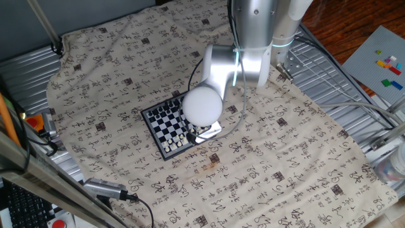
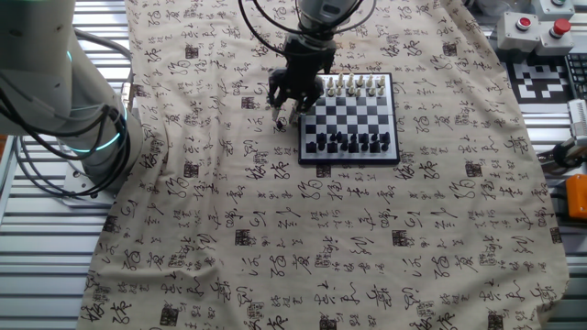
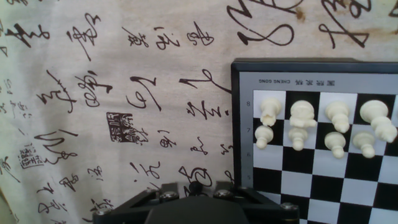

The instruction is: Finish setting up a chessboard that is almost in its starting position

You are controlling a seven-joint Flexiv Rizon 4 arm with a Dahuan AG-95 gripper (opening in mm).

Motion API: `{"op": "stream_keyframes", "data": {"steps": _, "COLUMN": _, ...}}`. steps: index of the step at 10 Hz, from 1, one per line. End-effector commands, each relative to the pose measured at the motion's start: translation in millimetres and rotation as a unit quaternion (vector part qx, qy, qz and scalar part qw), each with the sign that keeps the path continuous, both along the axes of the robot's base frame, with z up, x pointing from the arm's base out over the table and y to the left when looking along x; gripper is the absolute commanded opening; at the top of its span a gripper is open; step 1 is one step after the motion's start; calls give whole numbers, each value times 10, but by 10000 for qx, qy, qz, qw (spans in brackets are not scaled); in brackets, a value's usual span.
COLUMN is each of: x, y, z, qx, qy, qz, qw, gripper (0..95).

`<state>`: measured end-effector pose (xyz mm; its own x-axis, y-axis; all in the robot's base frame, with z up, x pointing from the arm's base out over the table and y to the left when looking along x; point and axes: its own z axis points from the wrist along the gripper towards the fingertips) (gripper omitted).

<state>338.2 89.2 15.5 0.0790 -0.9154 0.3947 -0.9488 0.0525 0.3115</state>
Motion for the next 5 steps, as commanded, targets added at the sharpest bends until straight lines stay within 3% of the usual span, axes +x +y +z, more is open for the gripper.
{"op": "stream_keyframes", "data": {"steps": 1, "x": 2, "y": 1, "z": 0, "qx": -11, "qy": 9, "qz": 32, "qw": 10000, "gripper": 380}}
{"op": "stream_keyframes", "data": {"steps": 5, "x": 13, "y": -44, "z": 13, "qx": -78, "qy": -41, "qz": 206, "qw": 9997, "gripper": 380}}
